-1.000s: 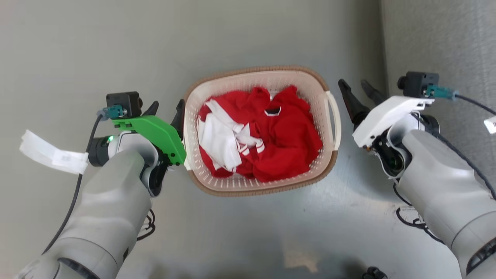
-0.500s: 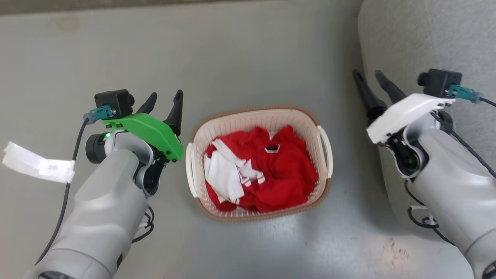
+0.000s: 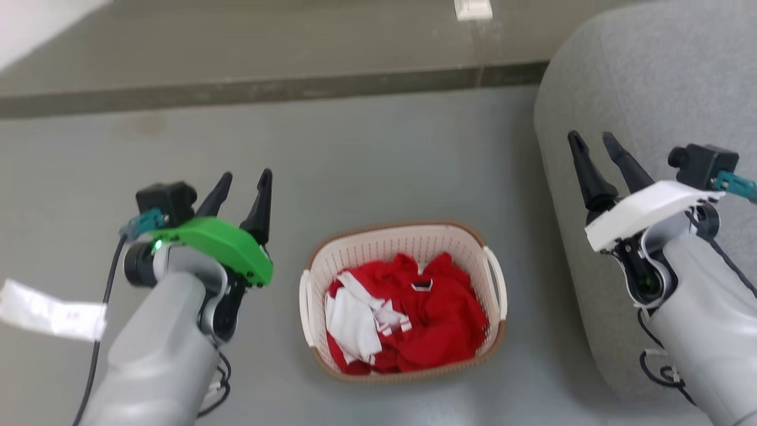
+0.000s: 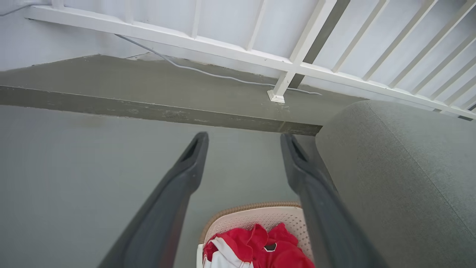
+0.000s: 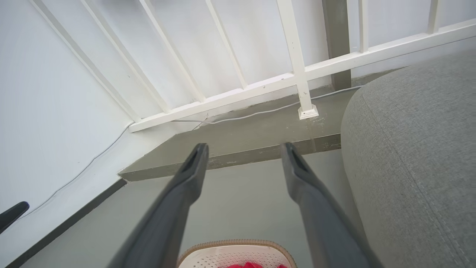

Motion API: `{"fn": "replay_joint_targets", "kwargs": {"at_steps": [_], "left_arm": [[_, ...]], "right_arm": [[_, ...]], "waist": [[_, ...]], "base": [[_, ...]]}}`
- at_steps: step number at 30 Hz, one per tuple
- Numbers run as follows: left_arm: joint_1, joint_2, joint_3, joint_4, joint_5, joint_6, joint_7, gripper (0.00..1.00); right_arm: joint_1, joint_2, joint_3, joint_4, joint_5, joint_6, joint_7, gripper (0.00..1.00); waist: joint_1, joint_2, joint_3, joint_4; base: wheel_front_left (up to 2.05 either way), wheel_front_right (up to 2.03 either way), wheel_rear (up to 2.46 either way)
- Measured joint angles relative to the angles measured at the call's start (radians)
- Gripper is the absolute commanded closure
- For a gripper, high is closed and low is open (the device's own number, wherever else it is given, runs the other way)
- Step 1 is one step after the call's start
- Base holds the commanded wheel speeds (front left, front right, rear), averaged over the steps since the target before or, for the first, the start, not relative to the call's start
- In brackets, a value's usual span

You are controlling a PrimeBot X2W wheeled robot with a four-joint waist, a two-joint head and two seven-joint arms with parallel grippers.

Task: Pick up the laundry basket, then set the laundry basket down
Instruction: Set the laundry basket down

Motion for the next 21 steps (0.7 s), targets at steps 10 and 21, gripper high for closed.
{"fn": "replay_joint_targets", "kwargs": {"at_steps": [10,21], "left_arm": [[0.192,-0.001,0.157,-0.185,0.077,0.038,0.0,0.0],[0.348,-0.002,0.253,-0.352,0.205,0.061,-0.003,0.0]], "right_arm": [[0.176,0.034,-0.122,-0.137,-0.093,-0.023,0.0,0.0],[0.3,0.071,-0.198,-0.243,-0.186,-0.036,0.0,0.0]], "waist": [[0.0,0.0,-0.129,0.013],[0.0,0.0,-0.19,0.02]], "base": [[0.0,0.0,0.0],[0.0,0.0,0.0]]}}
